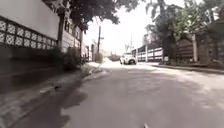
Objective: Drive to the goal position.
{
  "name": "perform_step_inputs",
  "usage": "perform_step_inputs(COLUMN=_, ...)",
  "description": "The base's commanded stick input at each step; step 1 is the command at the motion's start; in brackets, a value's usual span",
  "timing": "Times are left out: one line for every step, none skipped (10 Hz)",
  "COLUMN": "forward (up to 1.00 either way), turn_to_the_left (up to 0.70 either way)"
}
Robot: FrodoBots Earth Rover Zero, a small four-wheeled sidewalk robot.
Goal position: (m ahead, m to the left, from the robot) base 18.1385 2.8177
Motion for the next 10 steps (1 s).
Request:
perform_step_inputs(forward=1.0, turn_to_the_left=0.03)
perform_step_inputs(forward=1.0, turn_to_the_left=0.04)
perform_step_inputs(forward=1.0, turn_to_the_left=0.04)
perform_step_inputs(forward=1.0, turn_to_the_left=0.17)
perform_step_inputs(forward=1.0, turn_to_the_left=0.15)
perform_step_inputs(forward=1.0, turn_to_the_left=0.09)
perform_step_inputs(forward=1.0, turn_to_the_left=0.05)
perform_step_inputs(forward=1.0, turn_to_the_left=0.04)
perform_step_inputs(forward=1.0, turn_to_the_left=0.04)
perform_step_inputs(forward=1.0, turn_to_the_left=0.04)
